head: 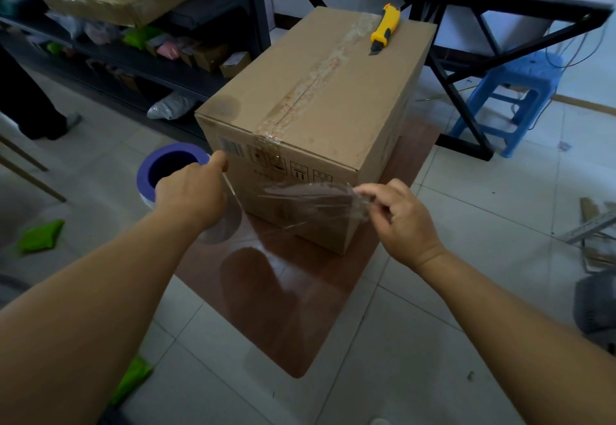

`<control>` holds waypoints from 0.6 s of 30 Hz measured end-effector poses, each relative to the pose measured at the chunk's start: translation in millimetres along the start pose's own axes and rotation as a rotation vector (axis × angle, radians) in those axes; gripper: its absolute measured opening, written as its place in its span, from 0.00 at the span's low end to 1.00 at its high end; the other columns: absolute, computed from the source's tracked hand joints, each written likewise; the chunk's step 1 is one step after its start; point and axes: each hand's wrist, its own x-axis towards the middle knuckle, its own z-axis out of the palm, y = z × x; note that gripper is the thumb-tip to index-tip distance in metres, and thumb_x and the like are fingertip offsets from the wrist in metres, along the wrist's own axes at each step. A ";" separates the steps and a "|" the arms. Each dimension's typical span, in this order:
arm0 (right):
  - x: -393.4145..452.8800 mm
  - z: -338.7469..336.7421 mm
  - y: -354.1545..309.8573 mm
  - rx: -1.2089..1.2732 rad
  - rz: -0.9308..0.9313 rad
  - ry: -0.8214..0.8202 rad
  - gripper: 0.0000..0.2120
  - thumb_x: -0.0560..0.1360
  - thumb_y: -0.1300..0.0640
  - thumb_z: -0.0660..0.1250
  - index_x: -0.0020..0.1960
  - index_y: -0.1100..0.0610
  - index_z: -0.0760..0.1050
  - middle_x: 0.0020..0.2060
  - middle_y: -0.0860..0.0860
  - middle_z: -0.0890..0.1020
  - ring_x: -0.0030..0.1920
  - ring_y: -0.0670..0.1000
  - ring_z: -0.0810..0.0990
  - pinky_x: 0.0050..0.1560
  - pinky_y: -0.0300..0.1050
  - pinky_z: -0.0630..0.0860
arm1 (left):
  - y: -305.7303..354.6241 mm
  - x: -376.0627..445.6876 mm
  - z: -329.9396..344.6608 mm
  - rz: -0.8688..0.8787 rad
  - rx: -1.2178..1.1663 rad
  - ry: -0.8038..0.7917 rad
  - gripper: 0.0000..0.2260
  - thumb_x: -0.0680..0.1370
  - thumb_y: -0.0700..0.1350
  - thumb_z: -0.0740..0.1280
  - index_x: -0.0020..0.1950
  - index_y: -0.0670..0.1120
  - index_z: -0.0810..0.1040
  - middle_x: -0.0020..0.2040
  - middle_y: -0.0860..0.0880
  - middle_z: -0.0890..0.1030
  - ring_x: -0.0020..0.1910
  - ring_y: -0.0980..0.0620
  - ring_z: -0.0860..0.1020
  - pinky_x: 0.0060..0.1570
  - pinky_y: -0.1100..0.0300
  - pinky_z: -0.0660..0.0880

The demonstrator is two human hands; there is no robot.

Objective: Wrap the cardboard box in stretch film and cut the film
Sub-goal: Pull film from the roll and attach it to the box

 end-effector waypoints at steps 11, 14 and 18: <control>1.5 0.4 -5.7 0.101 0.136 0.086 0.13 0.75 0.64 0.62 0.47 0.49 0.82 0.36 0.48 0.67 0.34 0.41 0.66 0.35 0.26 0.65 | 4.5 3.5 -4.6 0.015 -0.055 0.056 0.17 0.77 0.44 0.64 0.64 0.51 0.63 0.34 0.47 0.69 0.35 0.44 0.76 0.37 0.49 0.78; 5.2 -2.8 -15.1 0.232 0.266 0.031 0.19 0.75 0.67 0.62 0.48 0.42 0.79 0.37 0.47 0.67 0.35 0.41 0.69 0.38 0.24 0.66 | 3.1 2.1 -5.8 -0.002 -0.061 0.046 0.17 0.77 0.45 0.64 0.64 0.51 0.63 0.34 0.48 0.68 0.35 0.44 0.76 0.38 0.48 0.78; 7.8 -2.9 -20.1 0.440 0.396 0.016 0.24 0.76 0.69 0.61 0.45 0.39 0.79 0.40 0.50 0.70 0.35 0.42 0.71 0.38 0.29 0.70 | 2.9 -0.4 -4.1 -0.010 -0.072 0.033 0.17 0.77 0.45 0.64 0.64 0.52 0.63 0.37 0.46 0.72 0.36 0.44 0.76 0.39 0.48 0.78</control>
